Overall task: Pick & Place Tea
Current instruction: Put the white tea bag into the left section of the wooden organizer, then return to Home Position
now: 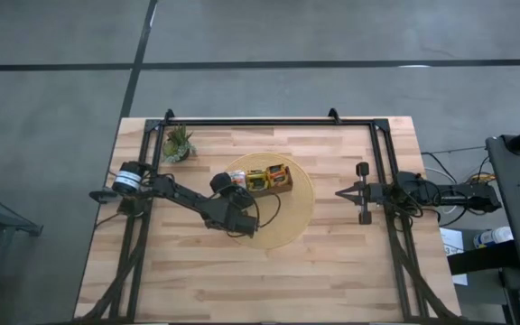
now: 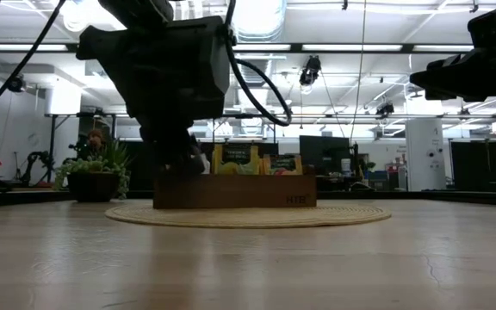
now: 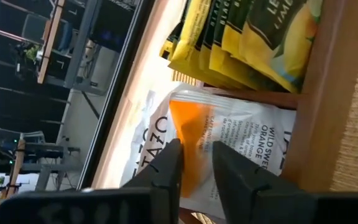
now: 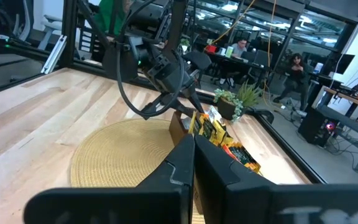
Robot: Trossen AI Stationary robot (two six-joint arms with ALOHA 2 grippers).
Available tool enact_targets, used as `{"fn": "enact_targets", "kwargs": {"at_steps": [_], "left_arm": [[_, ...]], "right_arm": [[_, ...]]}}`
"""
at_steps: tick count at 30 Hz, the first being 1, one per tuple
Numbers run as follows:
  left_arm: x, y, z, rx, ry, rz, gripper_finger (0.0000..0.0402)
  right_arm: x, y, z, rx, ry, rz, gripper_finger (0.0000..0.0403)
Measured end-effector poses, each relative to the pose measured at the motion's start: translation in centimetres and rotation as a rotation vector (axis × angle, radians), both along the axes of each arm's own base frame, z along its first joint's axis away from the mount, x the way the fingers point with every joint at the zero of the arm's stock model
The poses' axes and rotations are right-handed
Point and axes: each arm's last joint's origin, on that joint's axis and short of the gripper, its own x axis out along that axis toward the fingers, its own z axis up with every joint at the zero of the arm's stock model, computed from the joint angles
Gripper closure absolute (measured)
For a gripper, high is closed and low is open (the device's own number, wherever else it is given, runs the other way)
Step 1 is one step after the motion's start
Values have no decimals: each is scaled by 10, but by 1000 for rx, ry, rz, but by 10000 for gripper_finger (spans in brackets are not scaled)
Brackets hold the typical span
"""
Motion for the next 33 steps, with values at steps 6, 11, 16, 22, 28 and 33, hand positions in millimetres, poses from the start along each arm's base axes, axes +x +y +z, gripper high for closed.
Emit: {"fn": "enact_targets", "kwargs": {"at_steps": [6, 11, 16, 22, 28, 33], "left_arm": [[0, 0, 0, 0, 18, -10, 268], [5, -4, 10, 5, 20, -31, 245], [9, -20, 30, 71, 16, -76, 243], [2, -32, 49, 132, -41, -104, 251], [-14, -29, 68, 109, -46, -83, 312], [-34, -23, 87, 75, -108, -59, 392]], "right_arm": [[0, 0, 0, 0, 0, 0, 394], [0, 0, 0, 0, 0, 0, 394], [0, 0, 0, 0, 0, 0, 394], [0, 0, 0, 0, 0, 0, 394], [0, 0, 0, 0, 0, 0, 394], [0, 0, 0, 0, -1, 0, 394]]}}
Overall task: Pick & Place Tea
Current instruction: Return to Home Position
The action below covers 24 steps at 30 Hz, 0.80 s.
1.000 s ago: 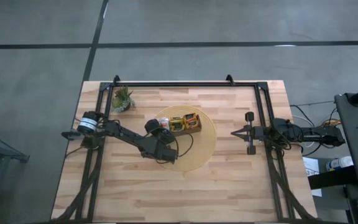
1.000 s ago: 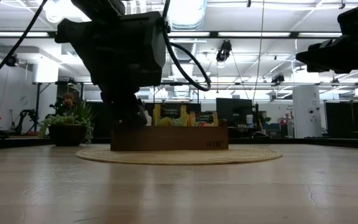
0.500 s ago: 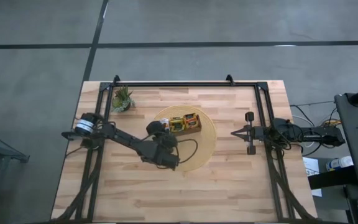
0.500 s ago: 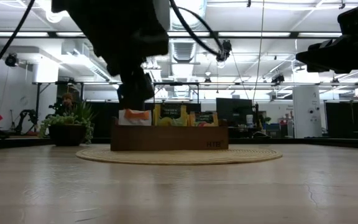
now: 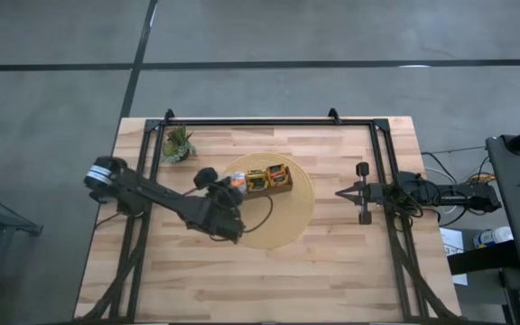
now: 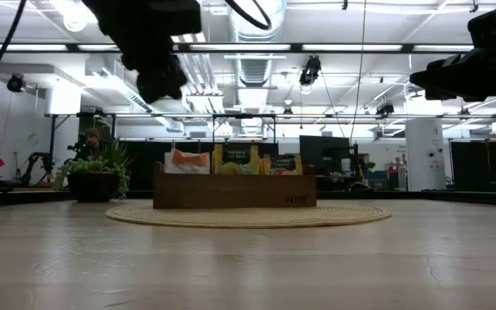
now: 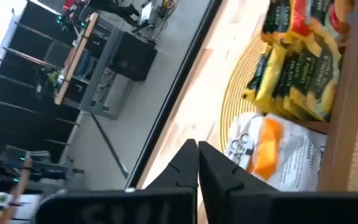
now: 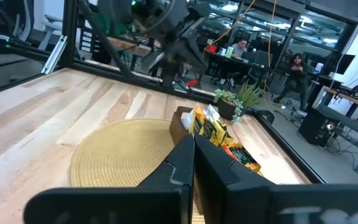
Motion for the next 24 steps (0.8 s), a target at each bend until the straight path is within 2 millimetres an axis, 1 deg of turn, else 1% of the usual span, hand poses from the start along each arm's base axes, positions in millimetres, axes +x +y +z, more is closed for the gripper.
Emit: {"fn": "enact_targets", "kwargs": {"at_steps": [2, 5, 7, 9, 11, 14, 17, 20, 24], "left_arm": [[-11, 3, 6, -20, -33, 9, 398], [-30, 9, 13, -57, -130, 28, 400], [-44, 13, 14, -103, -198, 27, 401], [-54, 14, 10, -180, -251, -7, 401], [-61, 14, 3, -277, -297, -85, 401], [-69, 13, -9, -416, -349, -274, 401], [-76, 12, -19, -495, -418, -451, 401], [-86, 14, -22, -503, -503, -511, 401], [-100, 19, -18, -435, -517, -584, 401]], "right_arm": [[0, 0, 0, 0, 0, -1, 394], [0, 0, 0, 0, 0, -1, 394], [0, 0, 0, 0, 0, 0, 394], [0, 0, 0, 0, 0, 0, 394], [0, 0, 0, 0, -1, 0, 394], [0, 0, 0, 0, 0, -1, 394], [0, 0, 0, 0, 0, 0, 394], [0, 0, 0, 0, 0, 0, 394], [0, 0, 0, 0, 0, 0, 394]]}}
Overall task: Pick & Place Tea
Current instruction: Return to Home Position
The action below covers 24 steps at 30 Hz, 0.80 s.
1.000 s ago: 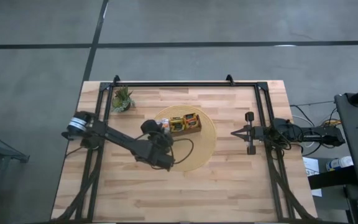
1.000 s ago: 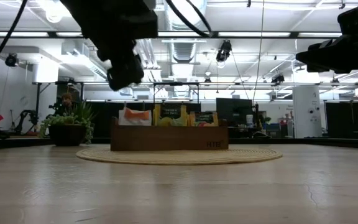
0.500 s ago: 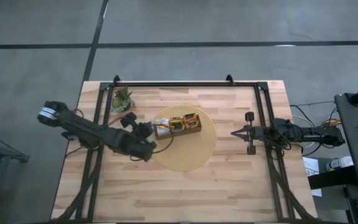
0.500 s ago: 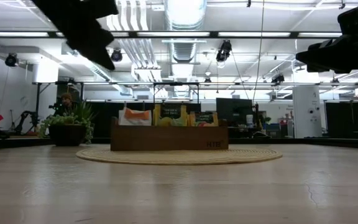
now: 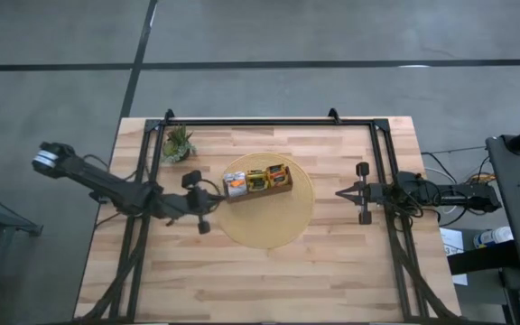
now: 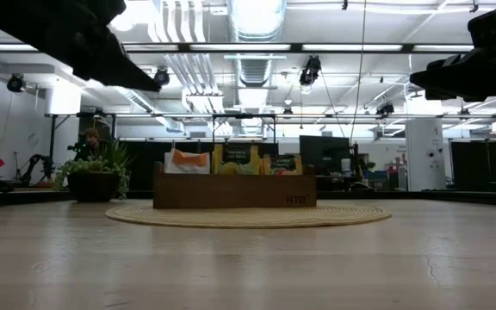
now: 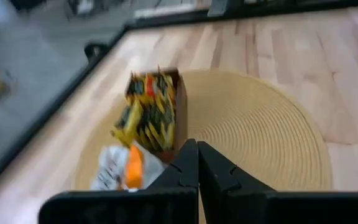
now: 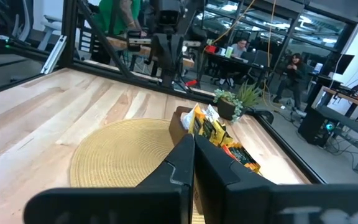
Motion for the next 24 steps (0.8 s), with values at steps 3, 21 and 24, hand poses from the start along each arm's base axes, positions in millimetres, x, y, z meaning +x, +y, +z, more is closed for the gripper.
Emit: {"fn": "enact_targets", "kwargs": {"at_steps": [3, 21, 24], "left_arm": [[-8, 3, 7, 54, -33, -29, 401], [-17, 7, 7, -41, -162, -352, 401], [-16, 17, 4, -66, -197, -332, 401]], "right_arm": [[0, 0, 0, 0, 1, 0, 394], [0, 0, 0, 0, 0, 0, 394], [0, 0, 0, 0, 0, 0, 394]]}}
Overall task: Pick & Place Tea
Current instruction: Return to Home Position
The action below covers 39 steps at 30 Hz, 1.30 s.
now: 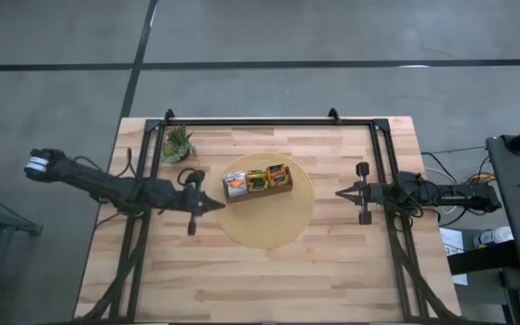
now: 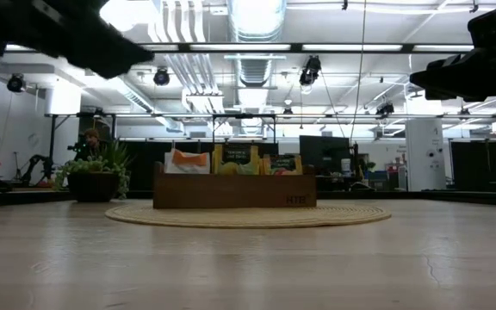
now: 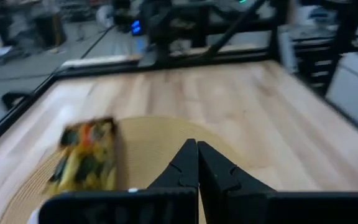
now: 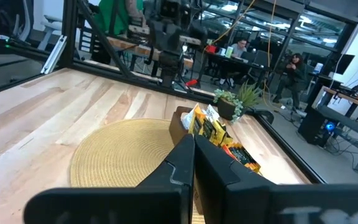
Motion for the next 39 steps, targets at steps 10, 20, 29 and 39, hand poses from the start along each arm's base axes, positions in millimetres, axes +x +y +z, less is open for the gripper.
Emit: {"fn": "enact_targets", "kwargs": {"at_steps": [10, 20, 29, 39], "left_arm": [[-7, 32, -10, -85, 34, 124, 401], [-24, 36, -15, -101, -25, 111, 401], [-46, 36, -12, -106, -157, 108, 401], [-69, 36, -6, -130, -229, 109, 401]], "right_arm": [[0, 0, 0, 0, 0, 0, 394], [0, 0, 0, 0, 0, 0, 394], [0, 0, 0, 0, 0, 0, 394], [0, 0, 0, 0, 0, -1, 394]]}}
